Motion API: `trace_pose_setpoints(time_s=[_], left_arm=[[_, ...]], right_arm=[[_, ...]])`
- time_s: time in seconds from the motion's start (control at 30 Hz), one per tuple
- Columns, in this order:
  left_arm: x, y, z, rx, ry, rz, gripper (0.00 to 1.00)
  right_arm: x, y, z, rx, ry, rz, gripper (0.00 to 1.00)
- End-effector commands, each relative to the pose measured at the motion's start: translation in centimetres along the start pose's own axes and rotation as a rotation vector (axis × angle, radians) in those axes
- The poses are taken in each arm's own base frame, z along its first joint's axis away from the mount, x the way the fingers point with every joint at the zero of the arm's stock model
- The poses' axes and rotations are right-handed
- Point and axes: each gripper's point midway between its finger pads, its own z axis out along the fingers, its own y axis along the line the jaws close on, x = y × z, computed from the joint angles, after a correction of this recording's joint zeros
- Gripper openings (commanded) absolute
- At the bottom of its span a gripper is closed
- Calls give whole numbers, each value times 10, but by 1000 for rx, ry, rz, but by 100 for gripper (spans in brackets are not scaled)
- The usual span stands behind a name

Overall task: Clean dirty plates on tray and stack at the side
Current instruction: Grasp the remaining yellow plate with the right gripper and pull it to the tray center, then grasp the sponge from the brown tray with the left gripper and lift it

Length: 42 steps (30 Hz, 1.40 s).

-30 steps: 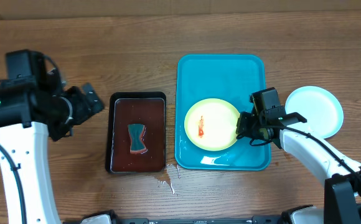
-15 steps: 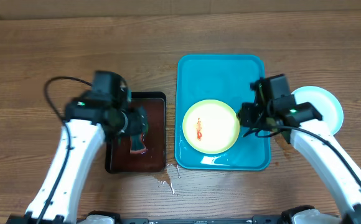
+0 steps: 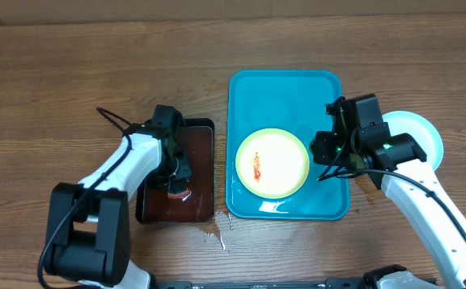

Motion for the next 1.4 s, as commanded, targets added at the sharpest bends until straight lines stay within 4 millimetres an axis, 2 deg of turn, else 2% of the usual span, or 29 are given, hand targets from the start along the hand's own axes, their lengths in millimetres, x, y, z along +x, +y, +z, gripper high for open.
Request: trace_pose_setpoints(time_s=[0.0, 0.13, 0.2, 0.27, 0.43, 0.53, 0.7, 0.8, 0.9, 1.07, 1.27, 1.37], left_arm=[[6, -5, 6, 19, 29, 3, 4], [6, -6, -4, 31, 23, 3, 4], [5, -6, -13, 32, 11, 4, 4], [3, -5, -27, 32, -12, 9, 4], [-8, -7, -76, 54, -109, 51, 4], [-11, -9, -103, 75, -157, 73, 4], [-13, -11, -135, 89, -194, 101, 4], [-13, -11, -145, 90, -196, 105, 4], [-12, -10, -151, 89, -195, 105, 4], [-13, -11, -158, 92, -203, 114, 4], [-14, -12, -159, 92, -205, 123, 4], [-13, -26, -161, 152, -205, 142, 4]], right_arm=[[5, -9, 9, 28, 9, 7, 23], [7, -28, 24, 121, 35, 22, 23], [8, -43, 33, 188, 47, 79, 24], [10, -49, 44, 194, 74, 105, 24], [19, -51, 67, 174, 143, 100, 26], [25, -39, 75, 99, 186, 28, 31], [30, -40, 88, 91, 202, 11, 34], [37, -41, 97, 79, 224, 15, 30], [46, -31, 104, 4, 258, 4, 26], [51, -31, 110, -18, 261, -4, 5], [53, -31, 110, -17, 268, 1, 4], [53, -31, 110, -16, 269, 2, 4]])
